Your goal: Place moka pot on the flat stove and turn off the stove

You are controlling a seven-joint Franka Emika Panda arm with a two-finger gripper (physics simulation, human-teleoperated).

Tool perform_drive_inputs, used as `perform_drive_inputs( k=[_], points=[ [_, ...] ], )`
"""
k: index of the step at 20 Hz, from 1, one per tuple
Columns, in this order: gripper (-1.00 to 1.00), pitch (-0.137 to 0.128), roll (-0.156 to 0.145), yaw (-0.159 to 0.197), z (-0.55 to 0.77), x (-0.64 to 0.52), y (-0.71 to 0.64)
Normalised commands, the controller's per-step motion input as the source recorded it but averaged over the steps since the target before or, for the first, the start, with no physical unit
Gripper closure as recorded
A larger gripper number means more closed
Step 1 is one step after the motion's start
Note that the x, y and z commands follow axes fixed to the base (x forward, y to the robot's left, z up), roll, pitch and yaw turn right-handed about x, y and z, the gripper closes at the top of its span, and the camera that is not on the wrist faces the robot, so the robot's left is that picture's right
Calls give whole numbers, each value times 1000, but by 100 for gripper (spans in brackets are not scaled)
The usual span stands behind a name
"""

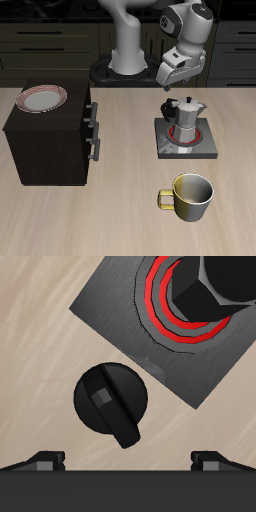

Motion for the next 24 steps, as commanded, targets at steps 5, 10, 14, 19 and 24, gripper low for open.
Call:
perform_drive_inputs(
  k=[5, 10, 14, 19, 24],
  points=[
    [-100, 8, 9, -20, -168, -175, -29],
    [-100, -29, -5, 30, -50, -3, 24],
    [-100, -14, -16, 49, -88, 157, -99],
    [-100, 29, -16, 15, -167, 102, -91],
    [-100, 1, 19, 31, -119, 98, 97]
  ],
)
